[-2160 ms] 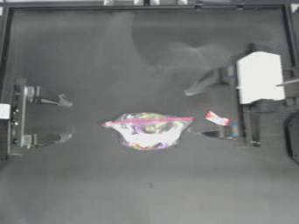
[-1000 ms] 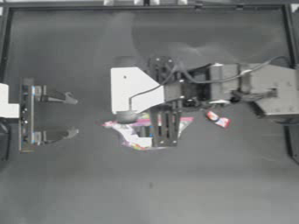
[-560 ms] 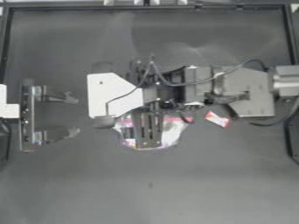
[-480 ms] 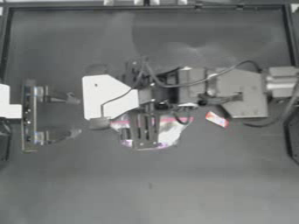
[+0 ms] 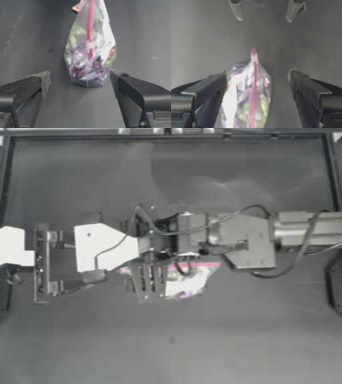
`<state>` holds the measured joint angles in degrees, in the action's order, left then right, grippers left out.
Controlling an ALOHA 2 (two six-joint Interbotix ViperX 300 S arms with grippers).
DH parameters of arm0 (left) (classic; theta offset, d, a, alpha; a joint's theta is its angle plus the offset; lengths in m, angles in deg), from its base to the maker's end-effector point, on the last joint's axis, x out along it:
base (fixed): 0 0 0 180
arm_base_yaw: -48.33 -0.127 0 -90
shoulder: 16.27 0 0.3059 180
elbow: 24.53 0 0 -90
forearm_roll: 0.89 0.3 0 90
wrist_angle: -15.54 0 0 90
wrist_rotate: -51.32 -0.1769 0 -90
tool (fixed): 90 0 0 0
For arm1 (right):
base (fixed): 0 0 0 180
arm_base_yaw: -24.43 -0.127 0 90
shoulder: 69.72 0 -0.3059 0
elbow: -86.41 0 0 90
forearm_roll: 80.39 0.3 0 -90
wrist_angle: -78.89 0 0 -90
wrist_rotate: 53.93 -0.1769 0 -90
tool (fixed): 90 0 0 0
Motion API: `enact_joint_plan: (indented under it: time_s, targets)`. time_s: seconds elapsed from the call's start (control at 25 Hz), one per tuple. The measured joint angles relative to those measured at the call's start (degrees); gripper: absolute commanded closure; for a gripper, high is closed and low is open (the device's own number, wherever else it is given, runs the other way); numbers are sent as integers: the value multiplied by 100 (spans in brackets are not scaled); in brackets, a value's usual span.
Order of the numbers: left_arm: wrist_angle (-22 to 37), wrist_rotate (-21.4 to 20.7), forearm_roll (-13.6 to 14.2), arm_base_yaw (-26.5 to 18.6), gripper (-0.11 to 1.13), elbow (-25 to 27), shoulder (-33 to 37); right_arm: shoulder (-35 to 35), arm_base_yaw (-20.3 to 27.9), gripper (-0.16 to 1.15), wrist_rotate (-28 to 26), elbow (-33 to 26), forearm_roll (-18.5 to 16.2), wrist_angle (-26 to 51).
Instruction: Put candy in bag
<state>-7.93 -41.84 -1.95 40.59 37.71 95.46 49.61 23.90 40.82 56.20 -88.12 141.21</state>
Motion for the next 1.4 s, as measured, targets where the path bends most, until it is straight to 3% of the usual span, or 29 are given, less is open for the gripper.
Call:
enact_joint_plan:
  time_s: [1.4]
  targets:
    - [-624,-167,-123,9,2,193,-457,1406,-123,-1,255,-1494,-404,1248]
